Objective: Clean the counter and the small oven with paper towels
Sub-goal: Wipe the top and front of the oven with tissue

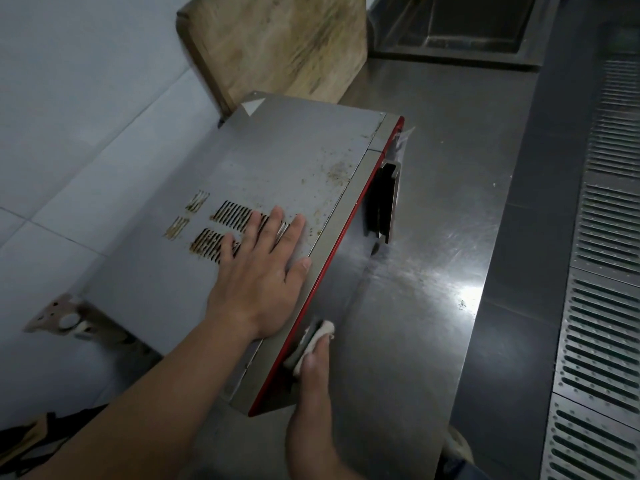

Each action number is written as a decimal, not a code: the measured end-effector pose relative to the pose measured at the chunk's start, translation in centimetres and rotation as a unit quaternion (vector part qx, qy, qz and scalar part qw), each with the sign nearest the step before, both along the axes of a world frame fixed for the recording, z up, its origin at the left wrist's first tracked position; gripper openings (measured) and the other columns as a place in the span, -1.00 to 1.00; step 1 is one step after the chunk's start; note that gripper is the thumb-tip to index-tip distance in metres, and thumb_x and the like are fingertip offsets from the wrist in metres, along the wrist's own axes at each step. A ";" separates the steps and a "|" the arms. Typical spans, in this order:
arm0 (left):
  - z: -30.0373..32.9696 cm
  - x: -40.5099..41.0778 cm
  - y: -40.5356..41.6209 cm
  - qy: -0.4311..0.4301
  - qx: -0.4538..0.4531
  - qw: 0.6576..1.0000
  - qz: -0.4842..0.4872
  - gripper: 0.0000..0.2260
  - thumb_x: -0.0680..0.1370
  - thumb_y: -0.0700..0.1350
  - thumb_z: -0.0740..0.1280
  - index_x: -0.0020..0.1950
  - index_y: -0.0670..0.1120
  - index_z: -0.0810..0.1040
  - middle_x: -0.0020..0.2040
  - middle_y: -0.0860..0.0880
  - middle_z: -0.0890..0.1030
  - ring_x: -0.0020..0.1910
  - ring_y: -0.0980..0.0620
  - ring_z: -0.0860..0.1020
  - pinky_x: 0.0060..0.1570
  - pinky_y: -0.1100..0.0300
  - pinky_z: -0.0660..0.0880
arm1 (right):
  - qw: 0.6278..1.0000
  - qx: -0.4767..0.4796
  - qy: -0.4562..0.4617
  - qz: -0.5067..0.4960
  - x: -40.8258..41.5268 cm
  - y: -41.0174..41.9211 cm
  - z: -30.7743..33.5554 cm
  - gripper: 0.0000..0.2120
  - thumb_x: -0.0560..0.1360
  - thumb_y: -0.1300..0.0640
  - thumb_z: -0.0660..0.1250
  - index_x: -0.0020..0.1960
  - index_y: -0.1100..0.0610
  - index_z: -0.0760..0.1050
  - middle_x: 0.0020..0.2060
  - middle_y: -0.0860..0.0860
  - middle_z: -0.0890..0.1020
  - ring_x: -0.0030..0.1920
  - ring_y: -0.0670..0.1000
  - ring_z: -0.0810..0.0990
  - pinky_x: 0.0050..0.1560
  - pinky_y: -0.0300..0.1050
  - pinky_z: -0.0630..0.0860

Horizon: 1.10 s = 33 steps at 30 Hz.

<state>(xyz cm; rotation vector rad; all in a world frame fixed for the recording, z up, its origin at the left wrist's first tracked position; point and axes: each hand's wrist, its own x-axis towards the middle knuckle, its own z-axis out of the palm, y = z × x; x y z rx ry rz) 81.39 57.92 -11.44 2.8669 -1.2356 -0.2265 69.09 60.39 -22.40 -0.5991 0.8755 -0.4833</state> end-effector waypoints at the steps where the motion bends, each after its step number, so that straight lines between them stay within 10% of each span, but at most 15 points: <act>1: 0.0 0.0 0.0 0.002 -0.001 1.000 0.000 -0.43 0.58 0.28 -0.23 0.59 0.27 -0.25 0.63 0.14 -0.25 0.58 0.08 -0.32 0.55 -0.16 -0.25 | 0.998 -0.053 -0.017 0.019 -0.8 1.0 1.0 -0.67 0.62 0.06 0.13 0.34 -0.21 0.25 0.54 -0.02 0.23 0.35 -0.31 0.33 0.53 -0.15 0.12; 5: -0.1 0.0 0.0 0.002 -0.006 1.000 -0.005 -0.45 0.61 0.26 -0.19 0.60 0.26 -0.24 0.63 0.13 -0.24 0.59 0.06 -0.32 0.54 -0.16 -0.25 | 0.984 -0.170 0.013 0.058 -1.4 2.3 5.8 -0.26 0.27 -0.22 0.07 0.42 -0.34 -0.10 0.53 -0.33 -0.06 0.52 -0.31 -0.04 0.56 -0.14 0.00; 9: -0.1 0.1 0.1 0.002 -0.006 1.000 -0.001 -0.44 0.61 0.26 -0.21 0.60 0.25 -0.25 0.63 0.13 -0.25 0.59 0.06 -0.32 0.54 -0.16 -0.26 | 0.966 -0.256 -0.038 0.024 -1.8 2.1 6.4 -0.28 0.47 -0.16 0.13 0.54 -0.22 -0.13 0.55 -0.34 -0.09 0.55 -0.25 -0.10 0.55 -0.06 -0.01; 14: 0.0 -0.1 -0.1 0.001 -0.003 1.000 0.000 -0.43 0.60 0.26 -0.20 0.60 0.25 -0.23 0.63 0.13 -0.24 0.59 0.06 -0.30 0.55 -0.18 -0.24 | 0.991 -0.134 0.009 0.025 2.3 -4.3 -0.3 -0.17 0.40 -0.57 0.11 0.56 -0.21 0.11 0.53 -0.13 0.26 0.53 -0.10 0.20 0.53 0.11 0.14; 25: 0.2 -0.2 -0.1 0.005 0.003 1.000 0.001 -0.43 0.59 0.26 -0.20 0.60 0.26 -0.26 0.63 0.14 -0.25 0.58 0.07 -0.33 0.55 -0.18 -0.22 | 0.995 0.078 0.021 0.058 1.8 -7.7 -4.4 -0.20 0.41 -0.50 0.17 0.31 0.12 0.54 0.17 0.10 0.66 0.20 0.06 0.61 0.32 0.05 0.47; 33: 0.0 -0.1 0.0 0.005 0.002 1.000 0.000 -0.44 0.60 0.26 -0.21 0.60 0.25 -0.25 0.63 0.12 -0.26 0.59 0.06 -0.32 0.55 -0.19 -0.23 | 0.968 -0.240 0.009 0.074 -2.4 4.0 2.8 -0.17 0.46 -0.06 0.25 0.54 -0.28 -0.20 0.59 -0.17 -0.04 0.57 -0.14 0.00 0.54 -0.22 0.02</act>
